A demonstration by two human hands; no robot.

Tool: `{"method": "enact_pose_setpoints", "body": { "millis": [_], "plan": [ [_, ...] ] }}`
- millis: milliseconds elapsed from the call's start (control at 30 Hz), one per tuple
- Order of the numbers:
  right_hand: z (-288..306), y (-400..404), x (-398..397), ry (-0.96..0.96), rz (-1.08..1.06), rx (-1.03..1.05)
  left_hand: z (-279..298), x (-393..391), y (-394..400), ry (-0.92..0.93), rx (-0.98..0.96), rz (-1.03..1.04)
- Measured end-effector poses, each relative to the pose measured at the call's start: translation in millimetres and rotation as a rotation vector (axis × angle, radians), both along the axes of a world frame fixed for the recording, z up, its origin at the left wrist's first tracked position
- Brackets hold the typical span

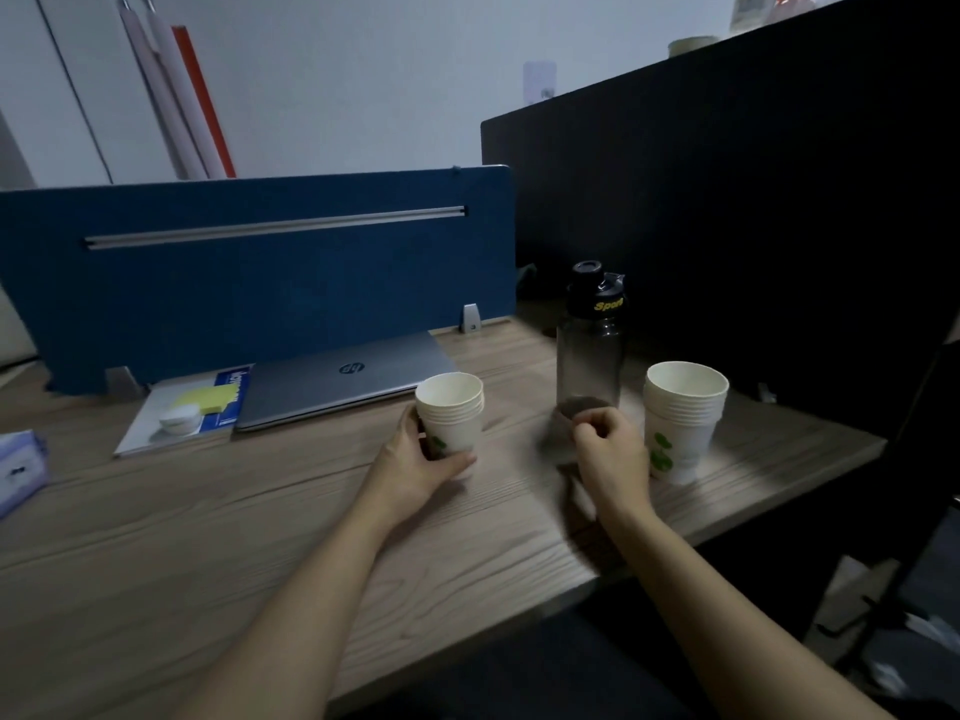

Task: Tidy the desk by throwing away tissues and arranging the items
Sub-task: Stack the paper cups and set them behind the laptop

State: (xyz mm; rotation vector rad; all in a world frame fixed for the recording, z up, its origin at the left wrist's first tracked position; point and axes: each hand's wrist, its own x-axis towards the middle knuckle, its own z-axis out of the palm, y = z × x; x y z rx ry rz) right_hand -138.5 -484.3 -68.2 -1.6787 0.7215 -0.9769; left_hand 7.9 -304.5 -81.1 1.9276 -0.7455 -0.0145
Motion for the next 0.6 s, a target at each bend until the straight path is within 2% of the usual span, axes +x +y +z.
{"method": "enact_pose_setpoints", "body": {
  "millis": [167,333,500,600],
  "plan": [
    [-5,8,-40,-0.124,-0.074,-0.061,2,-16,20,-0.010,-0.002,0.014],
    [-10,-13,-75,-0.276,-0.389,-0.116,3,-24,32,-0.004,-0.011,0.016],
    [-3,-51,-70,0.018,-0.253,-0.144,3,-24,48,-0.007,0.024,0.011],
    [2,-53,-55,0.029,-0.113,-0.149,2,-19,57,-0.009,0.030,0.015]
  ]
}}
